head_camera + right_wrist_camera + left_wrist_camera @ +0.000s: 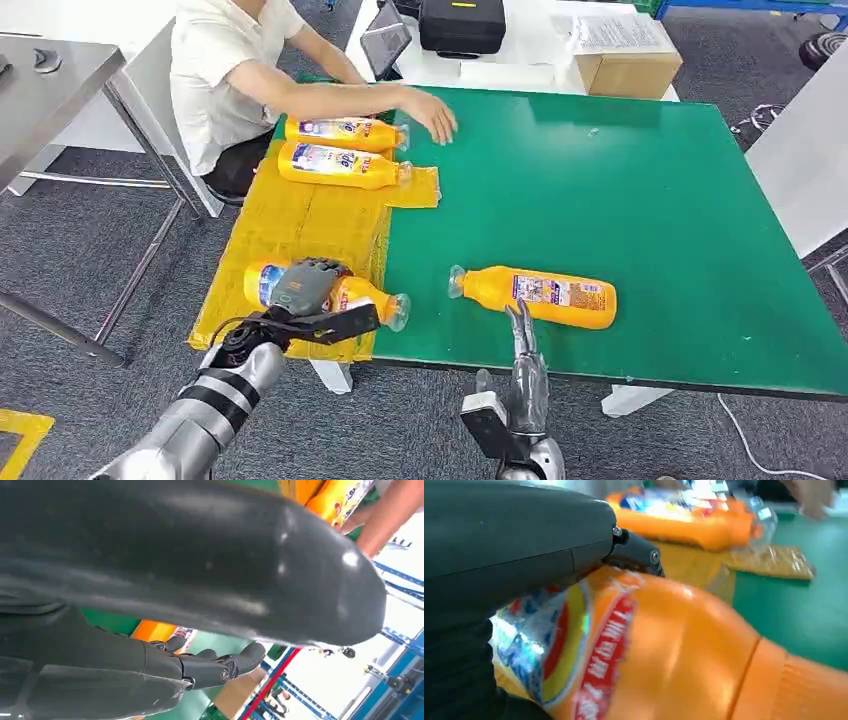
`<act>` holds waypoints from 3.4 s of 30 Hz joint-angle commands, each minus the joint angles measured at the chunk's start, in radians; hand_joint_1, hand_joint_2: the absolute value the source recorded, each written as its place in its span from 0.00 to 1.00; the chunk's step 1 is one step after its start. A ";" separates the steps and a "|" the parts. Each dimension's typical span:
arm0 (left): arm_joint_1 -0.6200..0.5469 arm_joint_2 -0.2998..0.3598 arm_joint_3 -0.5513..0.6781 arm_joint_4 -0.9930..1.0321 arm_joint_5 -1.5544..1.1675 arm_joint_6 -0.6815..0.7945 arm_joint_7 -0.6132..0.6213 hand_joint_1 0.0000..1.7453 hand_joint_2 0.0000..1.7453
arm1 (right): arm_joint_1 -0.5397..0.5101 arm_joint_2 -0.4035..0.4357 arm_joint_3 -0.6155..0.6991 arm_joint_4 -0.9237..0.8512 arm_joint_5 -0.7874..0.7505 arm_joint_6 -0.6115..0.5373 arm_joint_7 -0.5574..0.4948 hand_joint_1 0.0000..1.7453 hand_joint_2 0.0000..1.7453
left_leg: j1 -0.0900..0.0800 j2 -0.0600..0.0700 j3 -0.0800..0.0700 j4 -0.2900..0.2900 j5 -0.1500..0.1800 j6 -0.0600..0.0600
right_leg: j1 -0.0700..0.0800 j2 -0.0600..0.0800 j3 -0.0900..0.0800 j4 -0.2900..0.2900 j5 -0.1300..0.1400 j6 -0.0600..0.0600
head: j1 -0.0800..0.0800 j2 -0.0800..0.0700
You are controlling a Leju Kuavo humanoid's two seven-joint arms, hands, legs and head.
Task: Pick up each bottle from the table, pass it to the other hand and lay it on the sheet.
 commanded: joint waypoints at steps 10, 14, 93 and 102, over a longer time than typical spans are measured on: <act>-0.061 0.020 -0.071 0.140 0.097 -0.179 -0.047 0.00 1.00 | -0.038 -0.031 0.020 0.088 -0.012 -0.002 -0.001 0.00 0.00 | 0.001 0.002 0.006 -0.002 -0.001 -0.002 | 0.001 0.003 0.005 -0.002 -0.001 -0.002 | 0.000 0.000; -0.061 0.020 -0.071 0.140 0.097 -0.179 -0.047 0.00 1.00 | -0.038 -0.031 0.020 0.088 -0.012 -0.002 -0.001 0.00 0.00 | 0.001 0.002 0.004 -0.001 -0.001 -0.002 | 0.001 0.003 0.004 -0.002 0.000 -0.002 | 0.000 0.000; 0.166 -0.167 -0.269 -0.280 0.910 -0.151 -0.310 0.00 1.00 | -0.316 -0.276 -0.272 0.236 0.870 -0.002 0.411 0.00 1.00 | -0.002 0.000 -0.001 0.000 -0.001 0.000 | -0.001 0.000 0.000 -0.002 0.001 0.000 | 0.000 0.000; 0.164 -0.165 -0.280 -0.259 0.918 -0.147 -0.302 0.00 1.00 | -0.334 -0.264 -0.271 0.346 0.860 -0.002 0.400 0.00 1.00 | -0.002 -0.001 0.001 -0.001 -0.002 -0.001 | -0.001 0.000 0.001 -0.002 0.000 0.000 | 0.000 0.000</act>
